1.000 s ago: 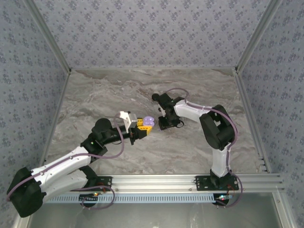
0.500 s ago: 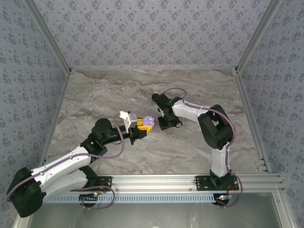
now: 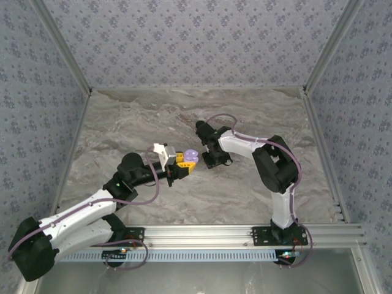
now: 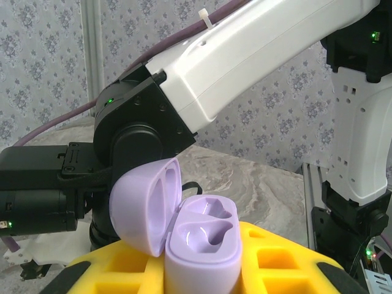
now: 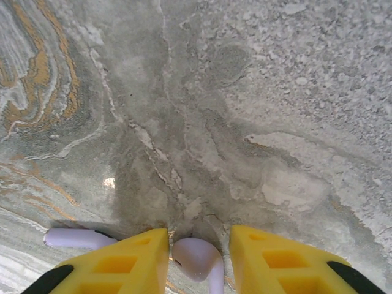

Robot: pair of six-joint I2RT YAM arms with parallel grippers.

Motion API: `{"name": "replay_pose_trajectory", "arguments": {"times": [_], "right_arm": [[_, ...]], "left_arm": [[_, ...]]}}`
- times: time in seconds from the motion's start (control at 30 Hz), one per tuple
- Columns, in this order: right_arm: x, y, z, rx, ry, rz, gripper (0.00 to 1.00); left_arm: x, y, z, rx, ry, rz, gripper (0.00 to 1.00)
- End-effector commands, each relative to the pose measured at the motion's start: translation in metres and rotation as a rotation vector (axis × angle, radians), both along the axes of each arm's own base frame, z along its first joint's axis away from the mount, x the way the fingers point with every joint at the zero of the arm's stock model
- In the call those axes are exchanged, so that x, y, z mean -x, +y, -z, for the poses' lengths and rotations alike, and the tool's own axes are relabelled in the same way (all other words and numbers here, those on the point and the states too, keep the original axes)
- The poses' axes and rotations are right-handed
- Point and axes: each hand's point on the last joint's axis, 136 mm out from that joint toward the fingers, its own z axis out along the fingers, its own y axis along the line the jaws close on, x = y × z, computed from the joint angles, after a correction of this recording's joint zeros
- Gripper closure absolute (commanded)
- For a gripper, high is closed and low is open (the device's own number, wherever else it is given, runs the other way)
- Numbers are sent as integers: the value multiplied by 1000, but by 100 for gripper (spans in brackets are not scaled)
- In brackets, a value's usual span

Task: Insert the wireless bluetooth earbuds into the charging case

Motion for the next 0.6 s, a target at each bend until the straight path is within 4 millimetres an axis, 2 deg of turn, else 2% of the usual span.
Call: {"name": "replay_pose_trajectory", "arguments": {"times": [0.0, 0.2, 0.57], "right_arm": [[13, -13, 20, 92, 61, 0, 68], [12, -12, 21, 77, 56, 9, 74], [5, -17, 8, -50, 31, 72, 76]], "left_arm": [[1, 2, -14, 22, -50, -7, 77], [-1, 2, -12, 12, -43, -15, 77], [-8, 0, 2, -22, -10, -44, 76]]}}
